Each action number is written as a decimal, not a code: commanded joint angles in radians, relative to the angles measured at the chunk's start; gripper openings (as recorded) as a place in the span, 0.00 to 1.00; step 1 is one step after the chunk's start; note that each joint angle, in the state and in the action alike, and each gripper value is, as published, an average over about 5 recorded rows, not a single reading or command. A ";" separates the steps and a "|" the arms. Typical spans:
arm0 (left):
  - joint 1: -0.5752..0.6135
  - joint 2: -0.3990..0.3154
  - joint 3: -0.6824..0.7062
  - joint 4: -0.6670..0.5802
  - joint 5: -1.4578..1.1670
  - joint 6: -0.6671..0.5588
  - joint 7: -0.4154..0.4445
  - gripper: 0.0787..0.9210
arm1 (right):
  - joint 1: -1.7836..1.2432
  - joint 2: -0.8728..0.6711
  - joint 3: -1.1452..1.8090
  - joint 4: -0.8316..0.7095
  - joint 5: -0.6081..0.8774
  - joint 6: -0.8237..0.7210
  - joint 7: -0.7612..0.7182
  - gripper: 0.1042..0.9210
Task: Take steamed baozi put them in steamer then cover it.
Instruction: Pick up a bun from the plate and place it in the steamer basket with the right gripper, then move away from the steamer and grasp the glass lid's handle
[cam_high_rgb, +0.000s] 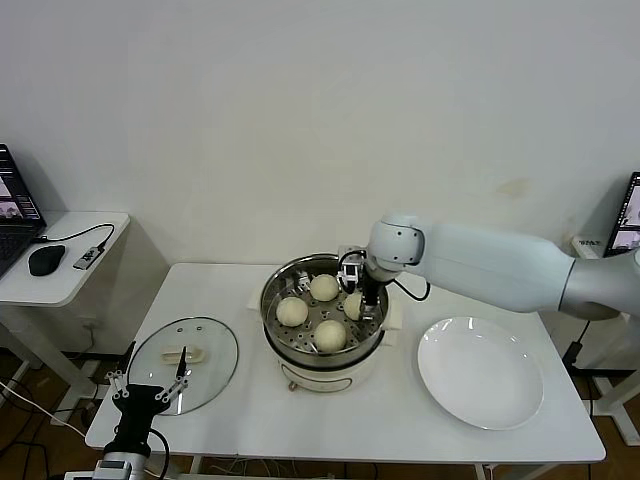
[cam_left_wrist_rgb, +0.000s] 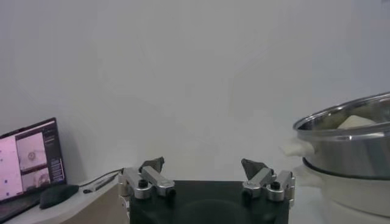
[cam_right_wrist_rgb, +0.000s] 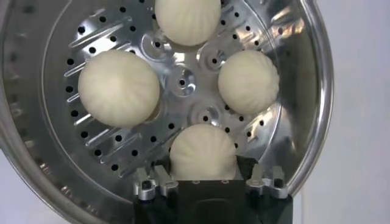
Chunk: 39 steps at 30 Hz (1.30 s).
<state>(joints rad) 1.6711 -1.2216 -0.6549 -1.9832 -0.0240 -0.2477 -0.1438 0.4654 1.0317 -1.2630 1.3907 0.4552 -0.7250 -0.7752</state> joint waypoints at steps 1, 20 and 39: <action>-0.004 0.003 -0.001 0.006 -0.001 0.001 0.001 0.88 | 0.038 -0.101 0.082 0.118 0.031 -0.001 0.017 0.87; -0.012 0.007 -0.007 0.014 -0.064 0.006 0.003 0.88 | -1.116 -0.471 1.175 0.462 0.039 0.519 0.633 0.88; 0.014 0.066 -0.068 0.070 0.472 0.194 -0.091 0.88 | -1.911 0.263 2.162 0.515 -0.307 0.946 0.544 0.88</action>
<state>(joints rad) 1.6638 -1.2108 -0.6557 -1.9725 0.0111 -0.1178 -0.2003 -0.9979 0.9537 0.3531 1.8399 0.2732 0.0083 -0.2597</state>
